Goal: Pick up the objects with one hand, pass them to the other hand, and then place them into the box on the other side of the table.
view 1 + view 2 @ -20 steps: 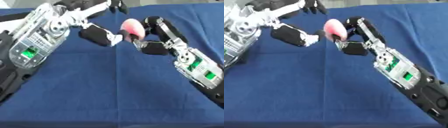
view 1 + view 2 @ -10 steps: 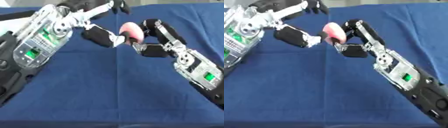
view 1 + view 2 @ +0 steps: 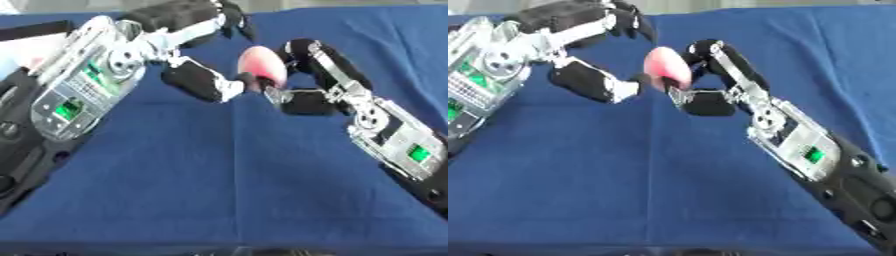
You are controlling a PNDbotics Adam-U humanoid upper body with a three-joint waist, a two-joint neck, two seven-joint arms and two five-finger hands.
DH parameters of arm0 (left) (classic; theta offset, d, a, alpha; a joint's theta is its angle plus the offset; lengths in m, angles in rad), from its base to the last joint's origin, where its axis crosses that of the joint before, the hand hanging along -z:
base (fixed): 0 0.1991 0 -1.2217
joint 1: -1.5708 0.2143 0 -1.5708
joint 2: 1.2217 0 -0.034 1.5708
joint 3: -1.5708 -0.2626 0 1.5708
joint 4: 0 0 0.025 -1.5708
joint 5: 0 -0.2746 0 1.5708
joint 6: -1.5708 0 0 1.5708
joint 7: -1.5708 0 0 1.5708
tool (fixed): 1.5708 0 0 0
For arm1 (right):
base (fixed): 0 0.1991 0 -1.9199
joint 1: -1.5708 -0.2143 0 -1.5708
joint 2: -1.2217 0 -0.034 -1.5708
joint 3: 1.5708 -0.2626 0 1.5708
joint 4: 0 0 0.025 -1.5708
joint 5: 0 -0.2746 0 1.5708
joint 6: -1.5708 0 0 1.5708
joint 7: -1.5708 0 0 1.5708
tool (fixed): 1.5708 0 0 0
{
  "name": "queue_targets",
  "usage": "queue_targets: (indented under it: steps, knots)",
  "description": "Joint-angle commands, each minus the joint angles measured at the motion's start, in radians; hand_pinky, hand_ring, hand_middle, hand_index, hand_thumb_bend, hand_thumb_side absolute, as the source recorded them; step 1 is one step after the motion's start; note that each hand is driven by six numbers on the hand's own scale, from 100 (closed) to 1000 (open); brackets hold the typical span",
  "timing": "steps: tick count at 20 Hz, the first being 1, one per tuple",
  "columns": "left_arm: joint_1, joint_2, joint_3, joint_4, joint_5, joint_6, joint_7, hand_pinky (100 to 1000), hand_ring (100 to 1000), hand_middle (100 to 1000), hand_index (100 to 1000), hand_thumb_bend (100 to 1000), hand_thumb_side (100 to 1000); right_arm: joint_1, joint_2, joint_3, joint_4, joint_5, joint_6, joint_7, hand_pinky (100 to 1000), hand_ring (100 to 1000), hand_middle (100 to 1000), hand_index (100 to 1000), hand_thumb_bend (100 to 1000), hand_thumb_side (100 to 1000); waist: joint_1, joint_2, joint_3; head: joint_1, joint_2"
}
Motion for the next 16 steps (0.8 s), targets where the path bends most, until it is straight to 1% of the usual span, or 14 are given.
queue_targets:
  steps: [1, 10, 16]
  knots:
    - [-0.014, -0.004, 0.013, -0.002, -0.012, -0.001, -0.006, 812, 806, 796, 845, 251, 408, -0.011, -0.01, -0.004, -0.013, 0.002, 0.002, 0.018, 565, 664, 536, 443, 100, 100, -0.002, -0.013, -0.002, 0.003, 0.006]
    - [-0.01, -0.026, 0.021, 0.031, -0.031, -0.009, 0.013, 812, 805, 796, 846, 245, 393, -0.015, -0.009, -0.002, -0.021, -0.009, -0.003, 0.041, 566, 664, 536, 442, 100, 100, -0.002, -0.011, -0.004, 0.005, 0.006]
    - [-0.008, -0.035, 0.022, 0.044, -0.046, -0.009, 0.033, 810, 805, 796, 850, 261, 394, -0.015, -0.008, 0.0, -0.024, -0.01, -0.014, 0.061, 566, 664, 536, 442, 100, 100, -0.002, -0.01, -0.005, 0.006, 0.006]
